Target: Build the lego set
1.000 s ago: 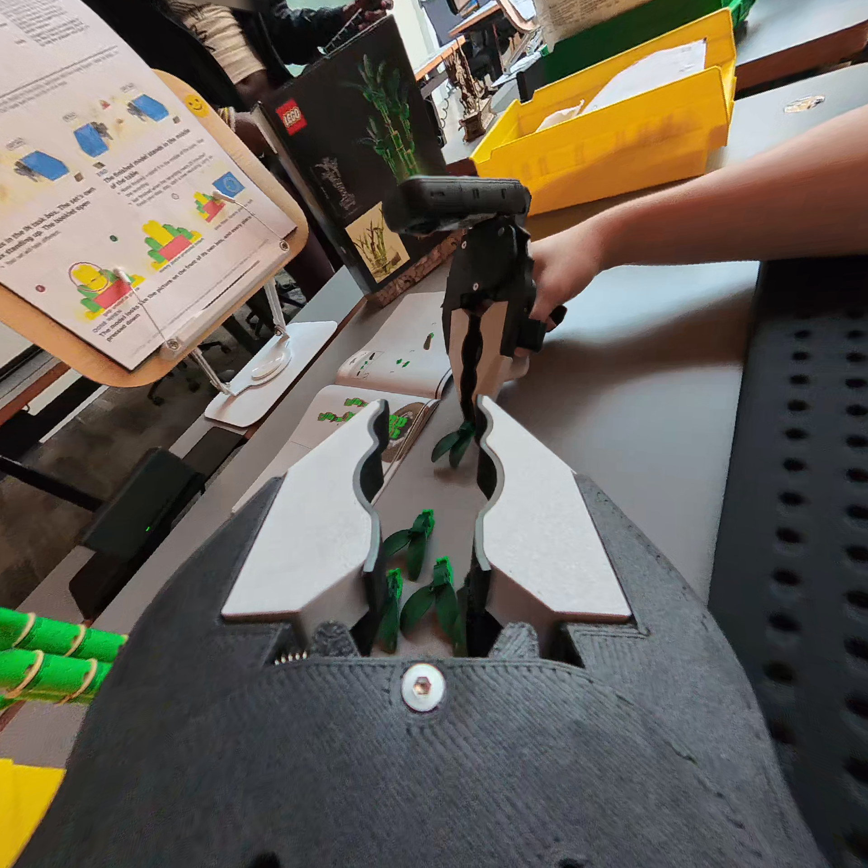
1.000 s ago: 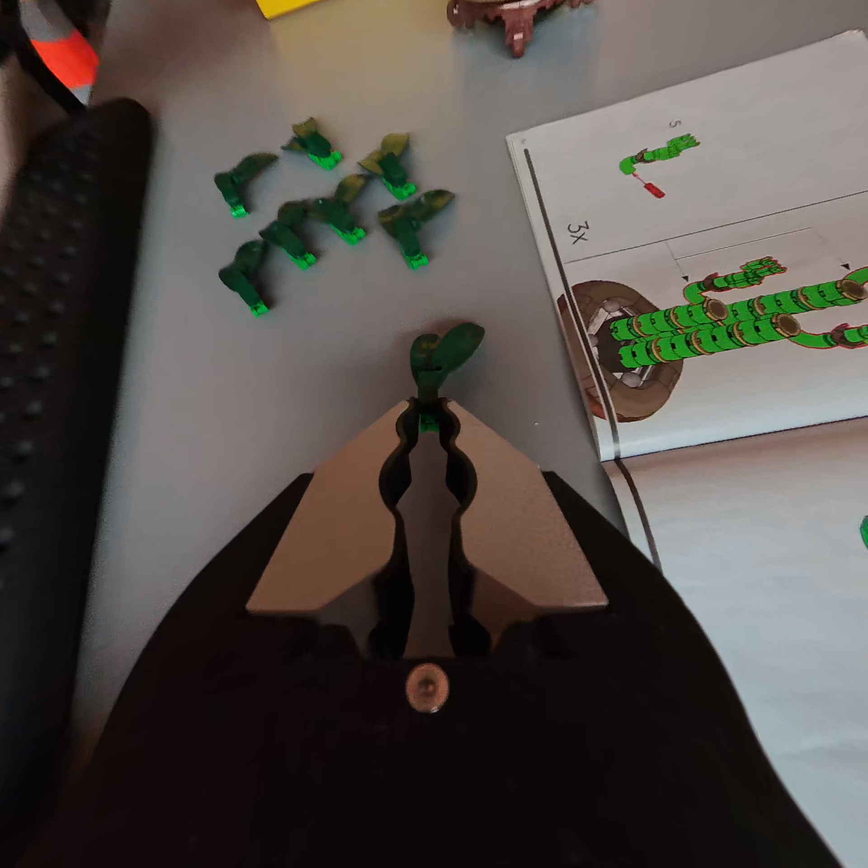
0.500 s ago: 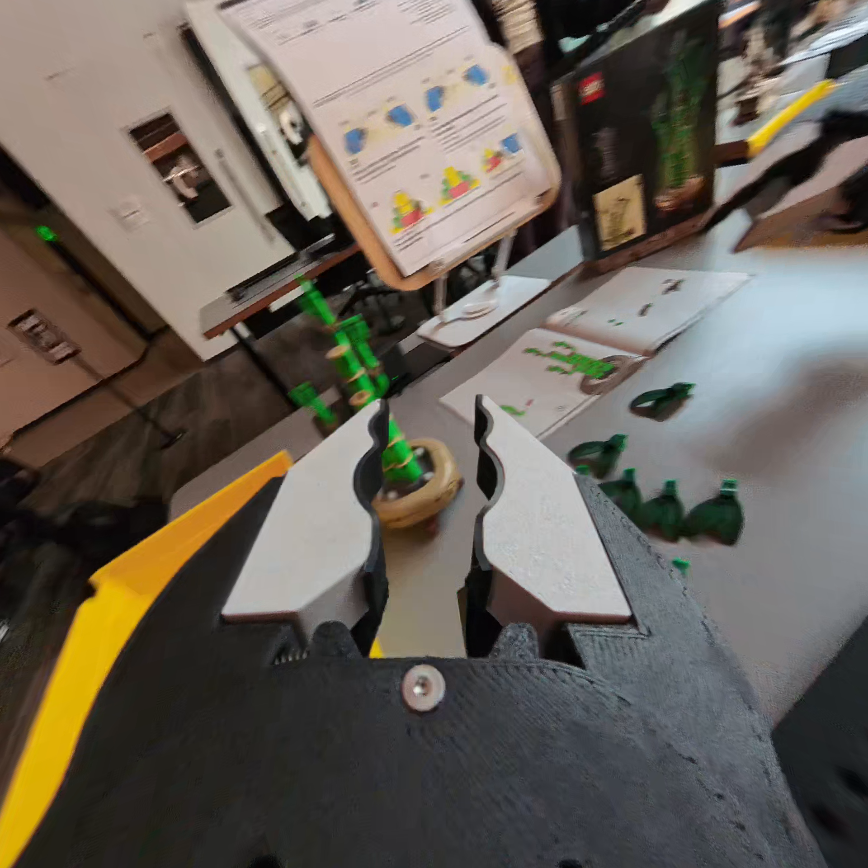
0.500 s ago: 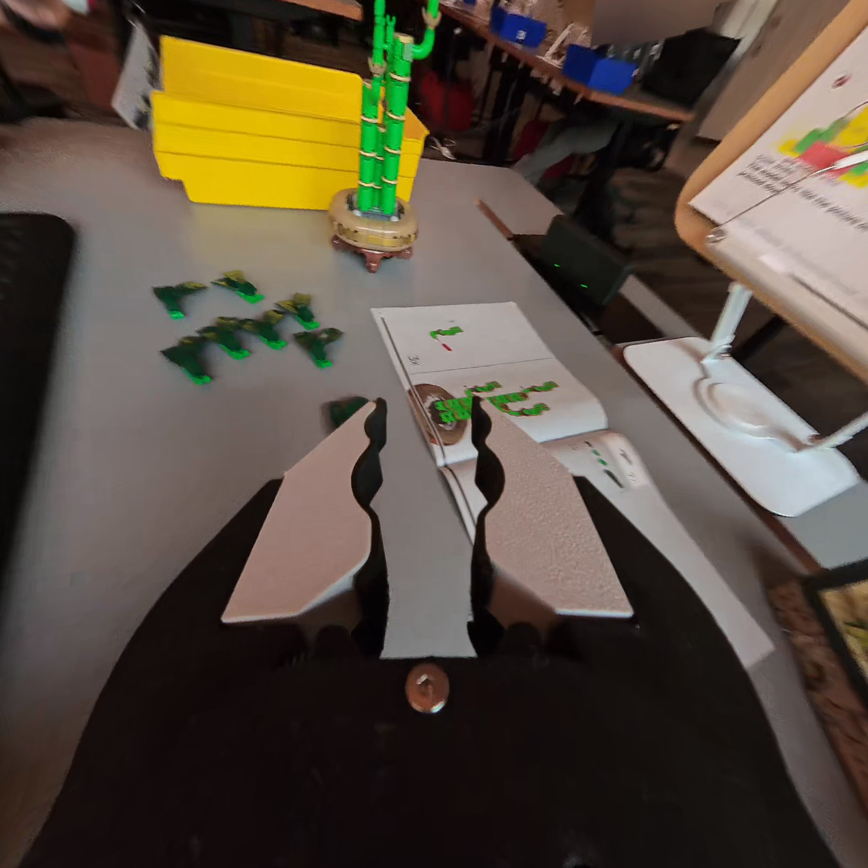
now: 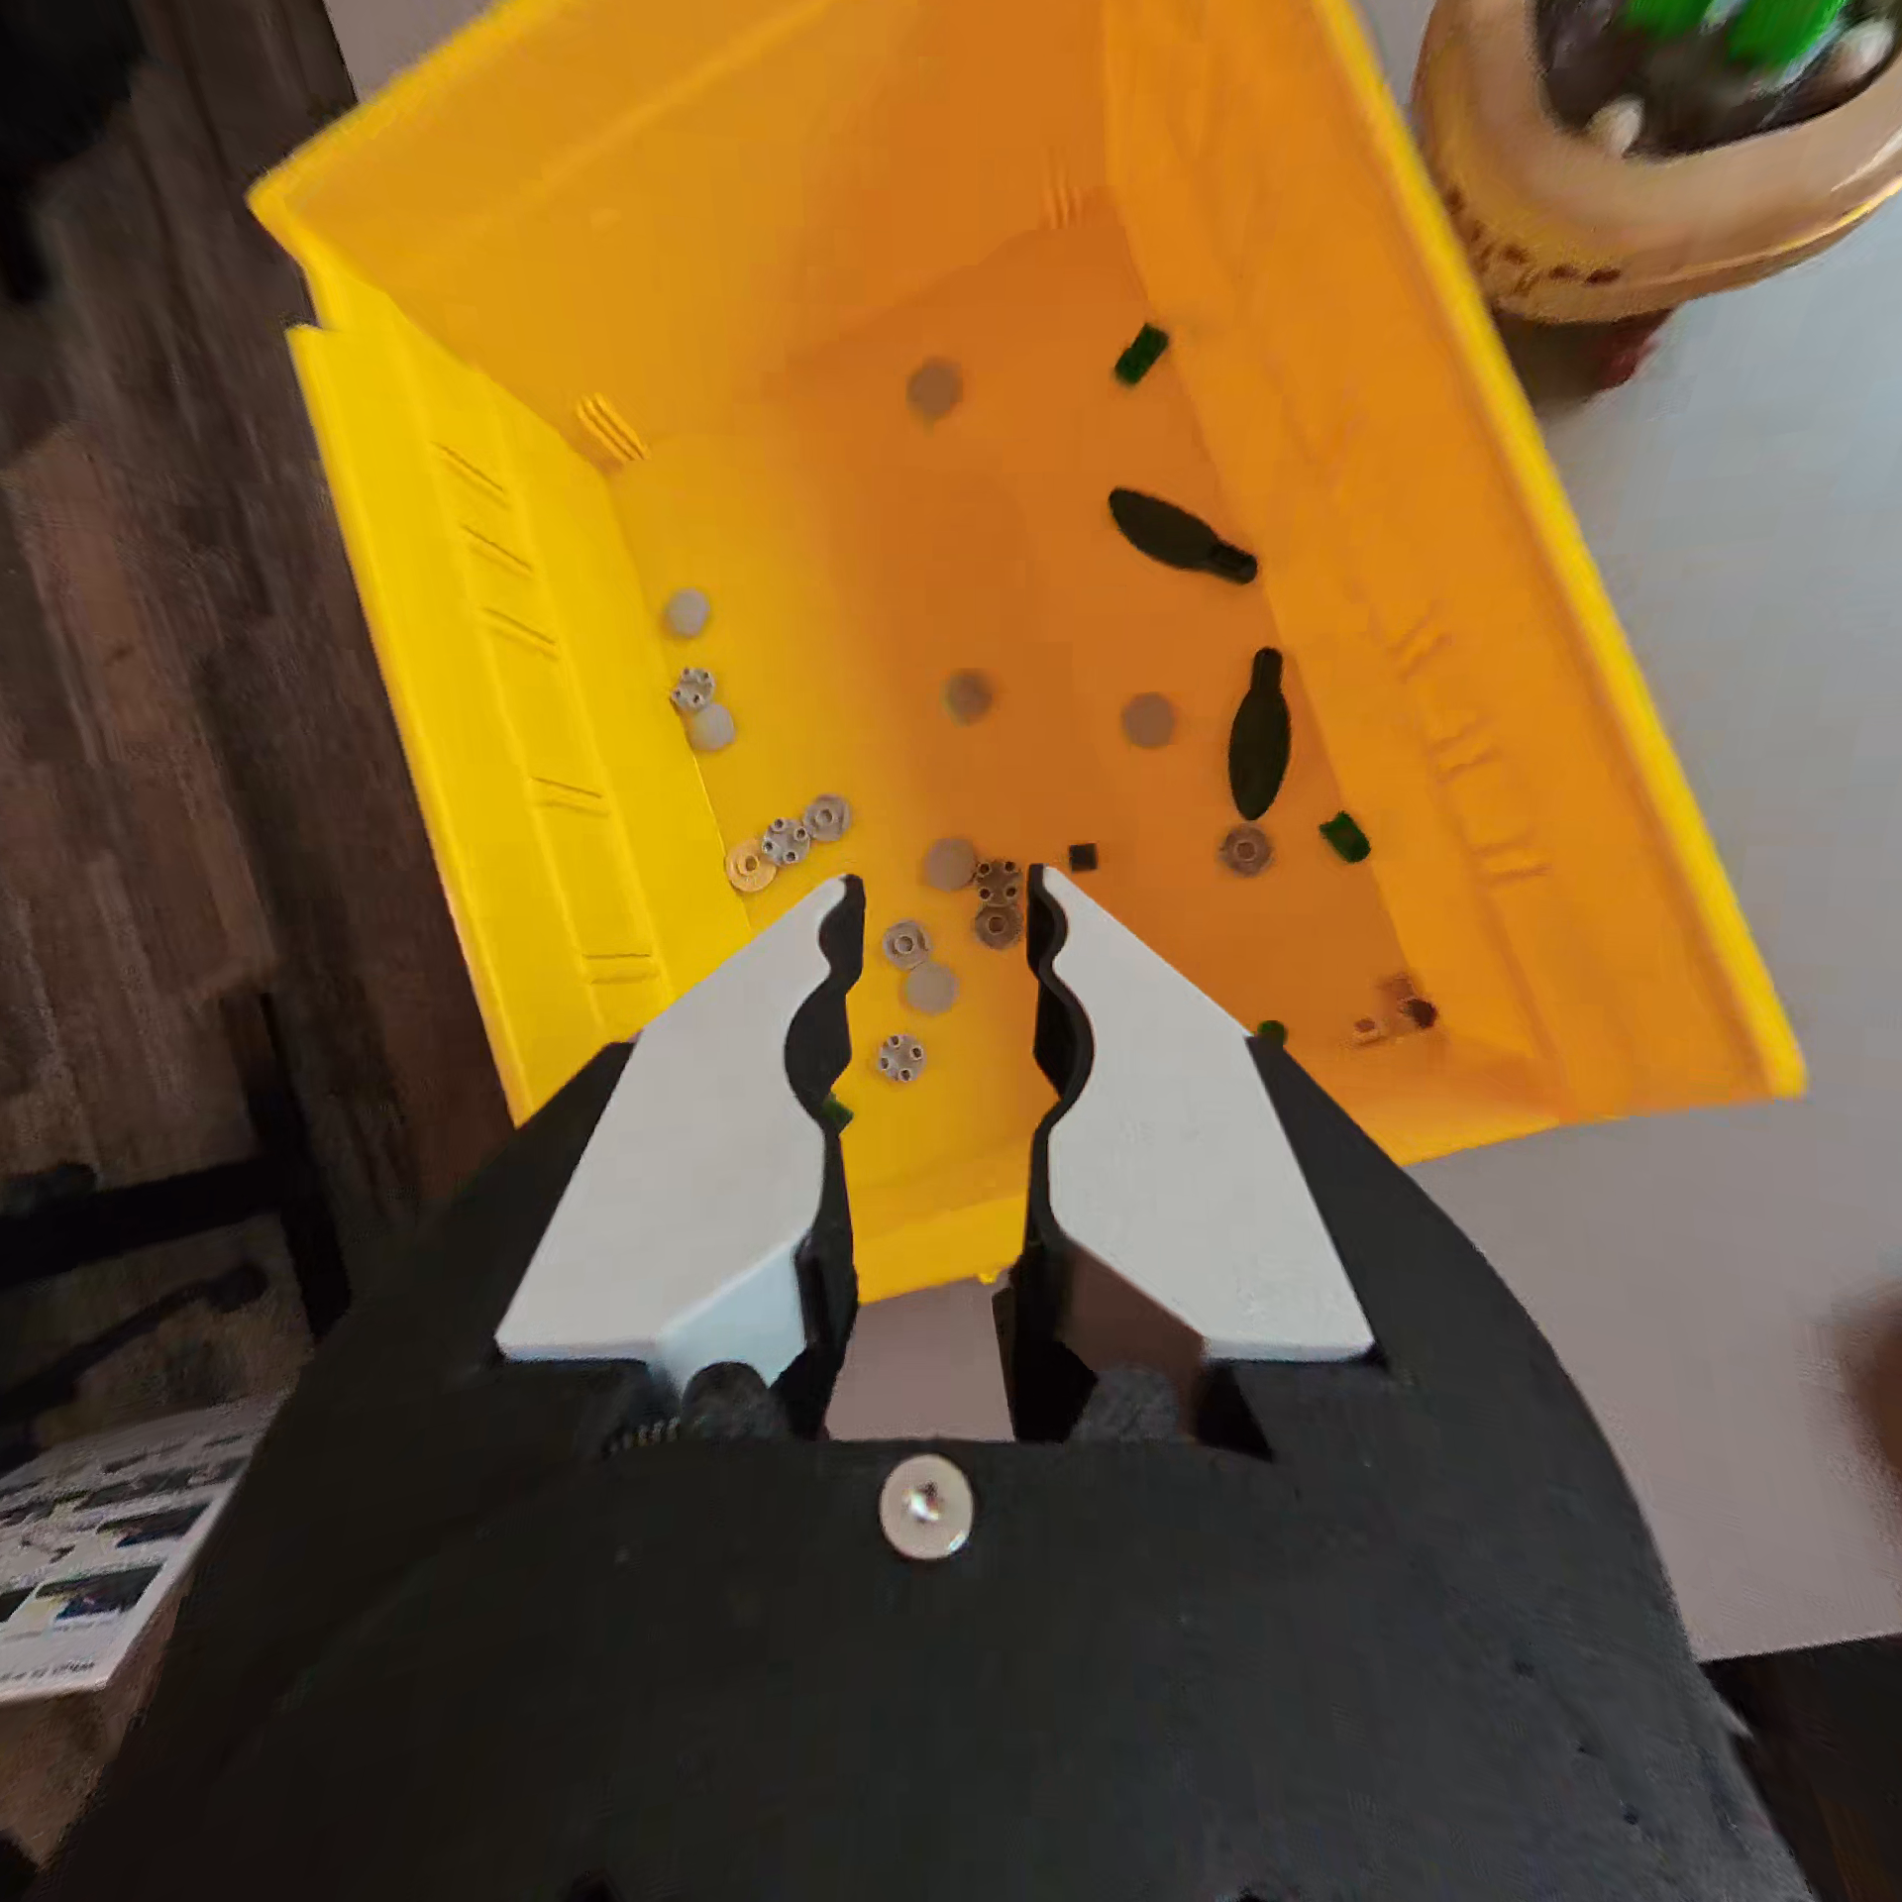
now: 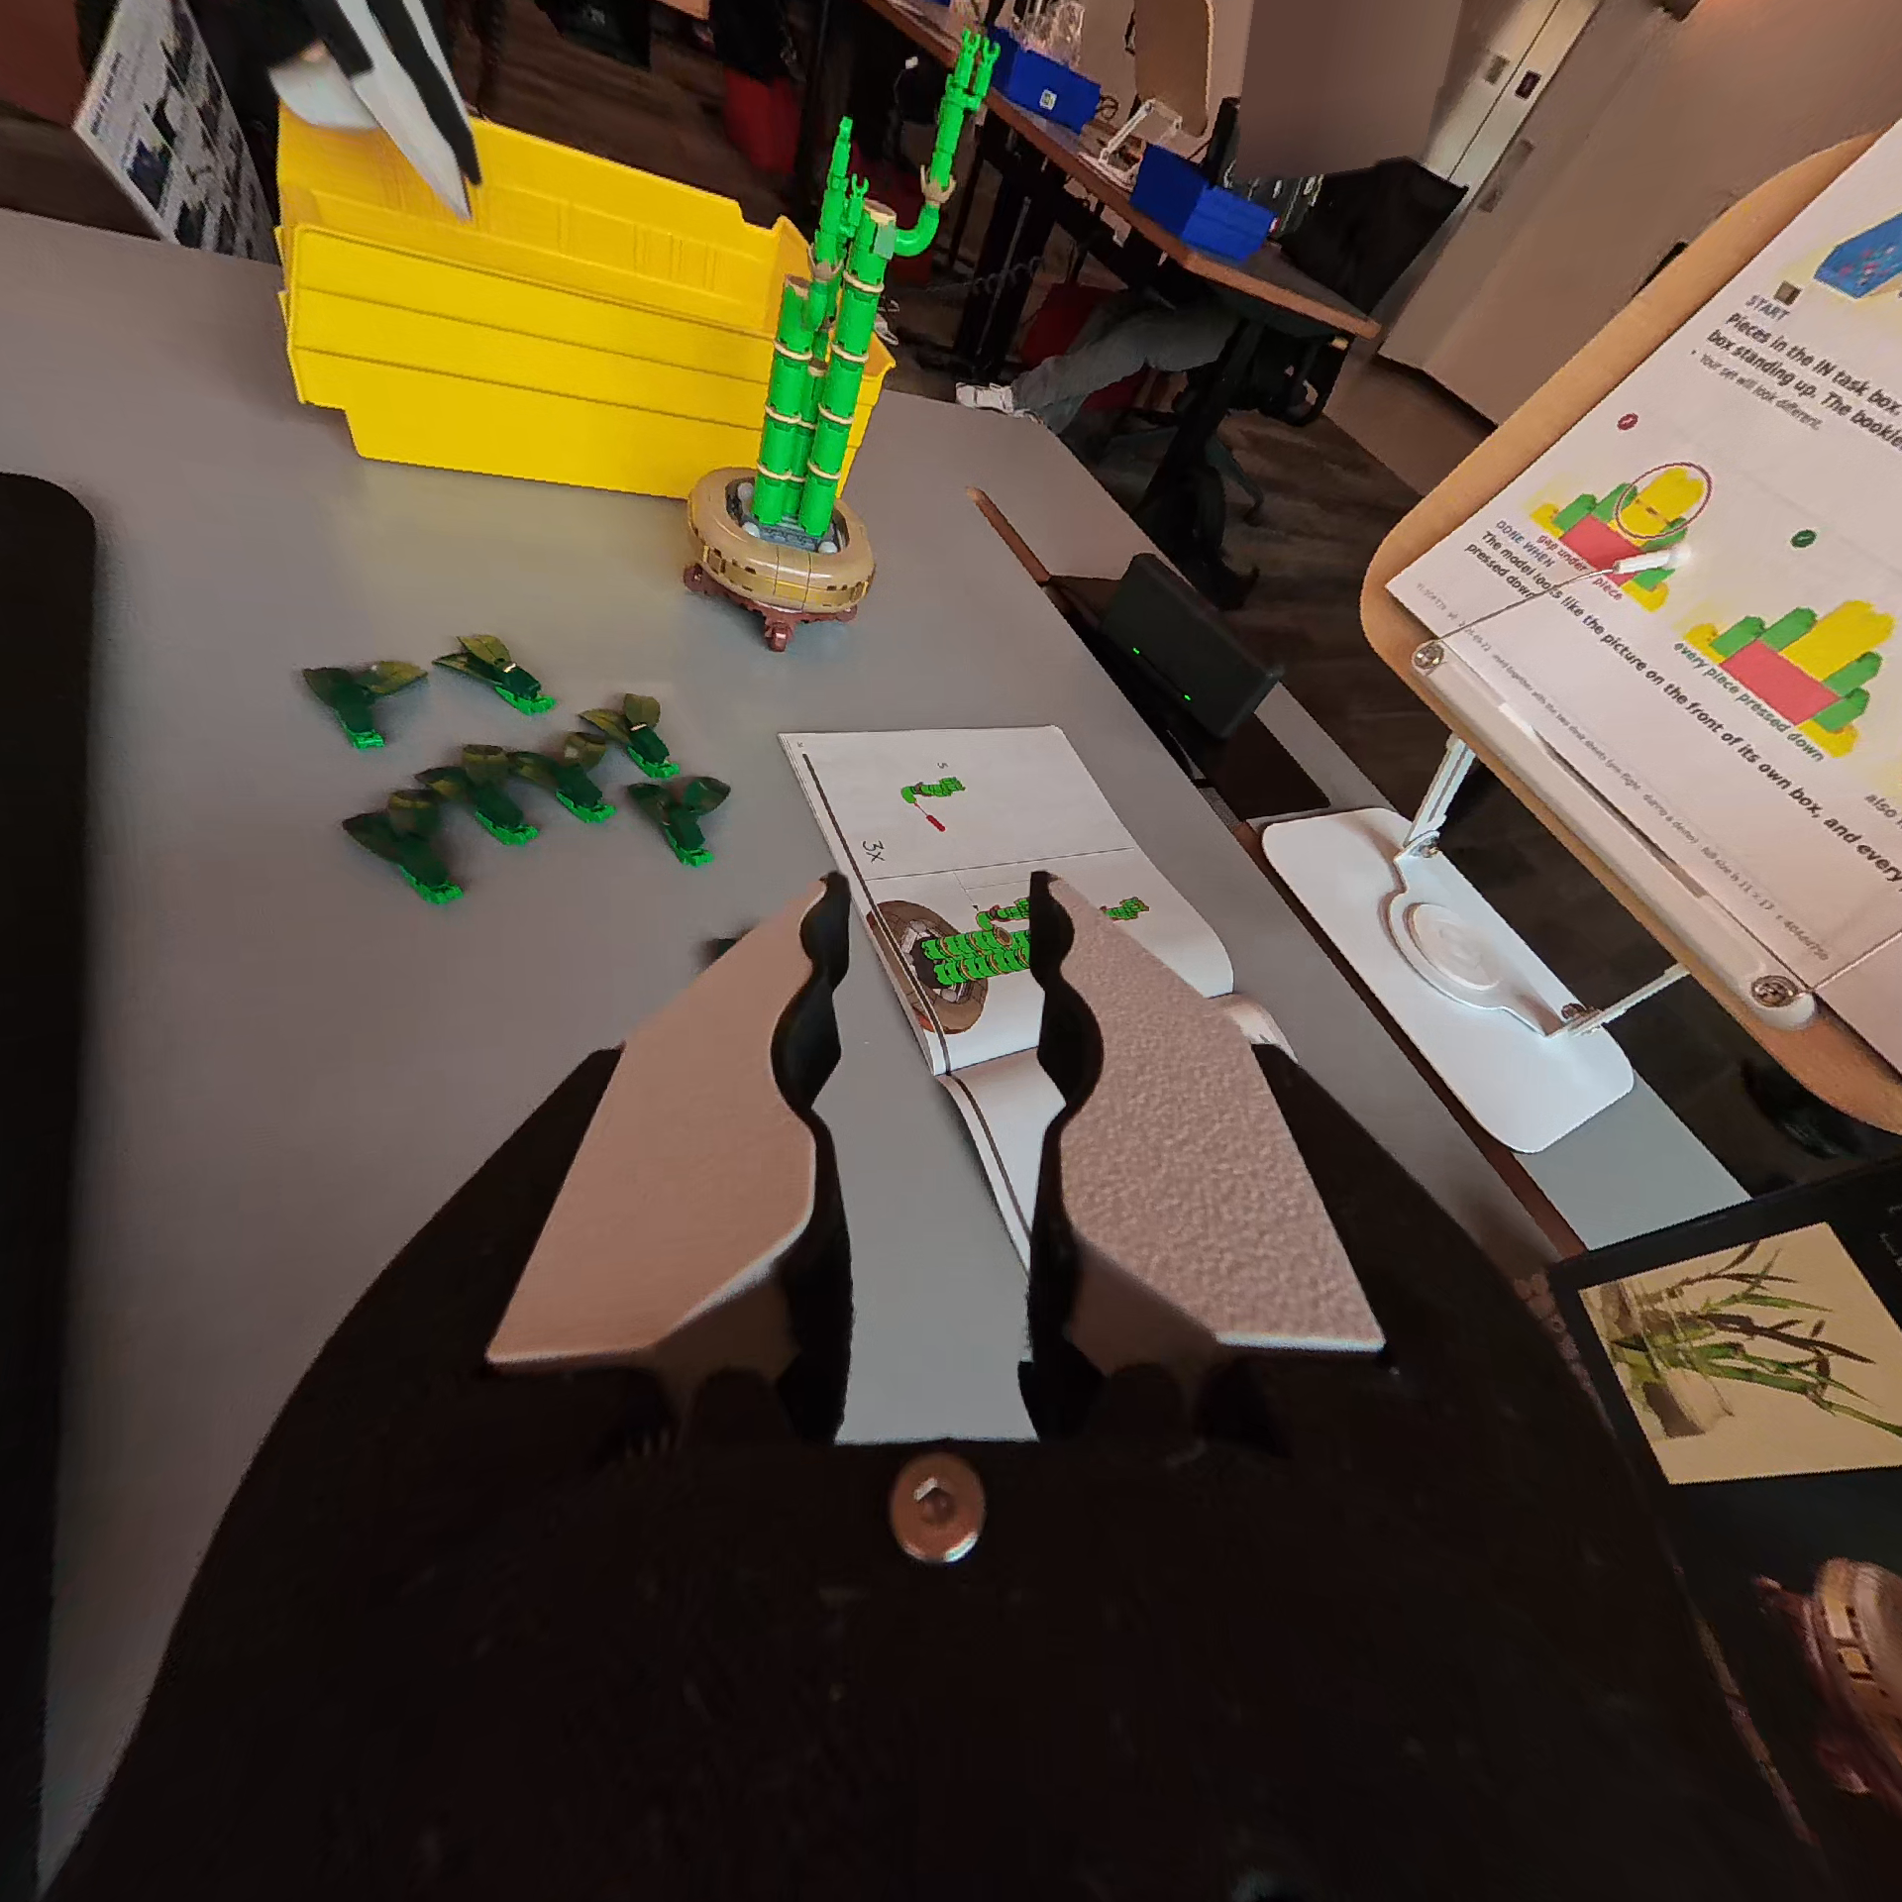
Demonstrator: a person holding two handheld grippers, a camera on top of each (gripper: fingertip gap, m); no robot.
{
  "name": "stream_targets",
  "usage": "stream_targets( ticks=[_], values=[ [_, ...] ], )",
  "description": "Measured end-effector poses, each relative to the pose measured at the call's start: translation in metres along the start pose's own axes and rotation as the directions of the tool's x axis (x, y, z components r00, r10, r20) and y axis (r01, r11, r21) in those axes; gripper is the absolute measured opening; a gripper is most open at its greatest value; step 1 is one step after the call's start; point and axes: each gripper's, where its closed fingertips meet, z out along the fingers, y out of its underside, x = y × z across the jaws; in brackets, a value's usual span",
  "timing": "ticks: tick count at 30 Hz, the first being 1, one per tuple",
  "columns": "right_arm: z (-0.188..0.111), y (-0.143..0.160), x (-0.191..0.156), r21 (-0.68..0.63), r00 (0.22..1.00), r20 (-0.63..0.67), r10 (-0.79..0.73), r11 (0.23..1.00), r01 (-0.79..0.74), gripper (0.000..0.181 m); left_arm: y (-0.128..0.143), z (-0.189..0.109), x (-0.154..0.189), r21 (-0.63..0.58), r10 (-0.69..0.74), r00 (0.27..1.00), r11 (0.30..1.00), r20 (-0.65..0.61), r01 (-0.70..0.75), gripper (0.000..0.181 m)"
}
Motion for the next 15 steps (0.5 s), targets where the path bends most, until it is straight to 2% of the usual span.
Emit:
stream_targets(
  ticks=[1,4,6,11,15],
  values=[
    [-0.001,0.002,0.001,0.001,1.0,-0.004,0.007,1.0,-0.007,0.033,0.003,0.008,-0.001,-0.031,-0.009,1.0,0.999,-0.022,0.008,0.029],
    [-0.004,0.011,0.006,-0.018,0.999,-0.018,0.027,0.999,-0.027,0.033,0.011,0.025,0.004,-0.121,-0.057,0.99,0.992,-0.132,0.041,0.029],
    [-0.006,0.014,0.008,-0.021,0.999,-0.024,0.033,0.999,-0.034,0.033,0.02,0.033,0.001,-0.181,-0.083,0.986,0.982,-0.148,0.055,0.029],
    [-0.008,0.017,0.01,-0.027,0.999,-0.024,0.041,0.999,-0.042,0.033,0.043,0.042,-0.007,-0.276,-0.111,0.986,0.958,-0.124,0.074,0.03],
    [-0.006,0.021,0.008,-0.046,0.999,-0.015,0.041,0.998,-0.041,0.033,0.059,0.042,-0.021,-0.347,-0.103,0.994,0.934,-0.029,0.087,0.031]
  ],
)
